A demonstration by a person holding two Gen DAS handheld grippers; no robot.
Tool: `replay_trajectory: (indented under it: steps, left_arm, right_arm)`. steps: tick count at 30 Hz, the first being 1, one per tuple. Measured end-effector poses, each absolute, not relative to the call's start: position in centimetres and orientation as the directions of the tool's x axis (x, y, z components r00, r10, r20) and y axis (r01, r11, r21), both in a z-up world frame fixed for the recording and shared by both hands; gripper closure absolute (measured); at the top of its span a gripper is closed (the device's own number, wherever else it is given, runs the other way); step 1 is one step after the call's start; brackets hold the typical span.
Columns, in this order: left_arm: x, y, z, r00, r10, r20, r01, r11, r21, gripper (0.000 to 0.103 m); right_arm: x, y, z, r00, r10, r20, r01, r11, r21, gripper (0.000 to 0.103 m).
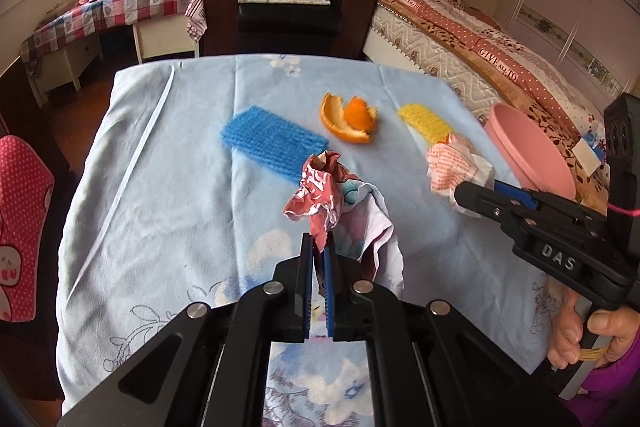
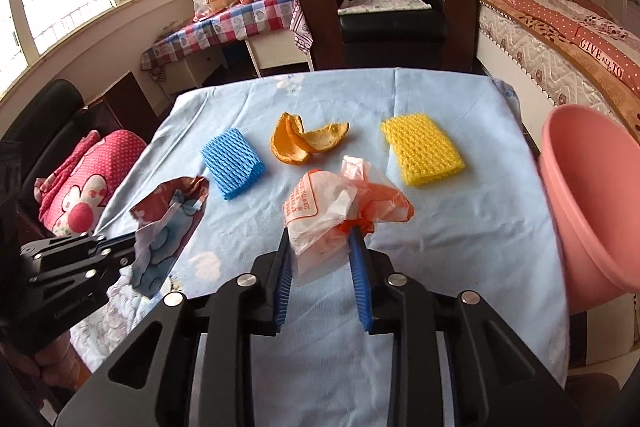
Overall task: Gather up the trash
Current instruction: 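Carry the pink bag and patterned wrapper over the pink bucket and release both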
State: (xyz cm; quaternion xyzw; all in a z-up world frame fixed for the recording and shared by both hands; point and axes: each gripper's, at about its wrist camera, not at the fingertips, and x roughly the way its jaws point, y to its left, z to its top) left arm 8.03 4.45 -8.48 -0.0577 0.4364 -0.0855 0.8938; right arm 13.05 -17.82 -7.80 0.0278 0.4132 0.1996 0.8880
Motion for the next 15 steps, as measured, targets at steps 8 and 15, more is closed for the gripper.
replay_trajectory:
  steps: [8,15]
  left_arm:
    - [8.9,1.3,-6.4,0.626,-0.246,-0.74,0.166,0.969,-0.182,0.099]
    - [10.1,-2.9,-4.8,0.63,-0.297,-0.718,0.247,0.952,-0.178,0.099]
  right_arm:
    - [11.6,-20.9,-5.7,0.638,0.363,-0.68,-0.292,0.93,0.222,0.075]
    - [11.8,-25.5,-4.6,0.683,0.308,-0.663,-0.199,0.951,0.237,0.075]
